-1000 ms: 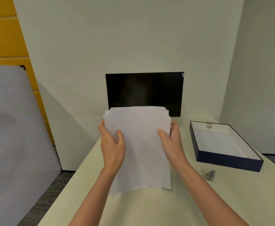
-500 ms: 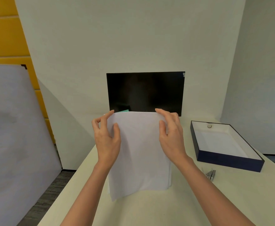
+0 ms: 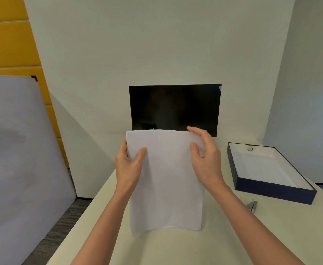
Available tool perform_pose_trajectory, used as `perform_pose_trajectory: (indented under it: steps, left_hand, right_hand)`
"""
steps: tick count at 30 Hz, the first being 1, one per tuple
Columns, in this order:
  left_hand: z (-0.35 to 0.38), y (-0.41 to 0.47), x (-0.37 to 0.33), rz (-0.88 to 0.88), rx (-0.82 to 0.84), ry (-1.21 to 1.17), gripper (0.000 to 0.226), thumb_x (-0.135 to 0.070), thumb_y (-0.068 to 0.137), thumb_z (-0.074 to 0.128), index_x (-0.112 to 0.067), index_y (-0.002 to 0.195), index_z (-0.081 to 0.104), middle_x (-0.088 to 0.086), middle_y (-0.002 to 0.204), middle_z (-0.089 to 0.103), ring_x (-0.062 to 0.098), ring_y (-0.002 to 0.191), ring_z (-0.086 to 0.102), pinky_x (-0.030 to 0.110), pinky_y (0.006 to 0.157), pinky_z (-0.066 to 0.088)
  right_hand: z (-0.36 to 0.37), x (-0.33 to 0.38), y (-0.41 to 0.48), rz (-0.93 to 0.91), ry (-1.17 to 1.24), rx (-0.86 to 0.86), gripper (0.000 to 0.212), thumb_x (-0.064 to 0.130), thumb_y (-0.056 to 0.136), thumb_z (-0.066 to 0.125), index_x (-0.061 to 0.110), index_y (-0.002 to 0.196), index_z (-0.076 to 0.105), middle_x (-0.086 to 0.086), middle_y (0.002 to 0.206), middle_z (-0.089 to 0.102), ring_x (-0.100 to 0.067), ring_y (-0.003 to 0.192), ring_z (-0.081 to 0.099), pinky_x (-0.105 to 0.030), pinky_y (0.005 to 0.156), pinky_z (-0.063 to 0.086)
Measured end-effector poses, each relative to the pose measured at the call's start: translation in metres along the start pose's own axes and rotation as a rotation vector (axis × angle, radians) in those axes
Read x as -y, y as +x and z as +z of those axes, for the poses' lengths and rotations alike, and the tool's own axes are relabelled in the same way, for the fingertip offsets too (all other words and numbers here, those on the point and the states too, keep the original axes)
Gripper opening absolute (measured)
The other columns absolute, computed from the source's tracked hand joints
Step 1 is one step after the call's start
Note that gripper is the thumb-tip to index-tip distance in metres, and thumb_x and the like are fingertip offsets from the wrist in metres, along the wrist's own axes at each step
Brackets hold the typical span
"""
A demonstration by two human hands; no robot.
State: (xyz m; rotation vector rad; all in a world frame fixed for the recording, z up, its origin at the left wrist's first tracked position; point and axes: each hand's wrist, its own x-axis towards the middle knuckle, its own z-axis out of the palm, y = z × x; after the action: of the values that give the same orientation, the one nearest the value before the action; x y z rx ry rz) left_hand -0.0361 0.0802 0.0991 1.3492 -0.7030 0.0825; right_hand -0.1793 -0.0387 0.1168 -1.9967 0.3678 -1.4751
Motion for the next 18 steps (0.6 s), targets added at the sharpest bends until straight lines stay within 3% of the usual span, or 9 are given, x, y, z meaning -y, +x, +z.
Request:
perform_pose_trajectory:
  steps: [3,5,7,8,9,11,14,18]
  left_hand:
    - [-0.001,-0.001,-0.001,0.046,-0.032,0.013,0.031,-0.018,0.088,0.064,-0.029,0.111,0.046,-0.009,0.105,0.062,0.010,0.097,0.064,0.027,0.079,0.052]
    - [-0.001,-0.004,-0.003,0.104,-0.035,0.064,0.052,-0.016,0.089,0.062,-0.033,0.130,0.035,-0.030,0.113,0.055,-0.007,0.100,0.058,0.016,0.084,0.049]
    - [-0.001,-0.007,-0.004,0.187,-0.001,0.154,0.071,-0.015,0.091,0.060,-0.039,0.145,0.019,-0.055,0.124,0.030,-0.024,0.114,0.041,0.005,0.095,0.037]
    - [-0.002,-0.007,-0.003,0.231,0.011,0.195,0.075,-0.015,0.092,0.058,-0.040,0.147,0.014,-0.056,0.130,0.019,-0.024,0.122,0.031,0.008,0.102,0.031]
    - [-0.002,-0.005,-0.004,0.271,0.017,0.230,0.072,-0.016,0.094,0.056,-0.040,0.147,0.014,-0.052,0.136,0.016,-0.021,0.128,0.026,0.014,0.107,0.027]
    - [-0.002,-0.003,-0.004,0.321,0.004,0.276,0.057,-0.017,0.096,0.052,-0.034,0.145,0.028,-0.031,0.144,0.031,-0.010,0.135,0.028,0.025,0.114,0.027]
    - [-0.002,-0.001,-0.004,0.312,-0.045,0.254,0.037,-0.017,0.097,0.049,-0.028,0.133,0.046,-0.012,0.131,0.052,0.010,0.127,0.047,0.039,0.110,0.039]
    - [-0.002,-0.004,-0.011,0.186,-0.081,0.128,0.049,-0.019,0.095,0.054,-0.036,0.136,0.034,-0.017,0.114,0.055,0.003,0.103,0.059,0.028,0.093,0.050]
  right_hand:
    - [0.000,0.003,0.001,-0.007,0.006,0.035,0.043,-0.004,0.092,0.045,0.023,0.124,0.056,0.007,0.118,0.056,0.013,0.105,0.047,0.005,0.083,0.032]
    - [0.002,0.002,0.002,0.000,0.007,0.044,0.045,-0.004,0.091,0.045,0.024,0.125,0.055,0.008,0.120,0.055,0.015,0.106,0.046,0.005,0.084,0.032]
    - [0.004,0.001,0.000,0.014,-0.009,0.089,0.046,-0.002,0.092,0.046,0.026,0.128,0.052,0.010,0.122,0.053,0.017,0.106,0.045,0.004,0.085,0.033]
    - [0.005,0.000,-0.001,0.016,-0.022,0.106,0.046,-0.001,0.093,0.046,0.028,0.129,0.051,0.010,0.121,0.052,0.017,0.105,0.045,0.004,0.084,0.034]
    - [0.006,-0.001,-0.001,0.016,-0.033,0.110,0.046,-0.001,0.093,0.045,0.028,0.129,0.050,0.010,0.120,0.051,0.018,0.104,0.045,0.004,0.083,0.035]
    - [0.006,-0.001,0.001,0.014,-0.047,0.086,0.047,-0.003,0.093,0.044,0.027,0.127,0.052,0.008,0.117,0.051,0.018,0.101,0.045,0.005,0.081,0.034]
    - [0.005,-0.001,0.003,0.014,-0.051,0.067,0.045,-0.003,0.092,0.043,0.026,0.125,0.053,0.008,0.118,0.053,0.017,0.103,0.045,0.005,0.083,0.034]
    - [0.004,-0.003,0.003,0.030,-0.039,0.054,0.045,-0.003,0.093,0.043,0.027,0.124,0.054,0.011,0.117,0.053,0.017,0.105,0.045,0.005,0.083,0.033]
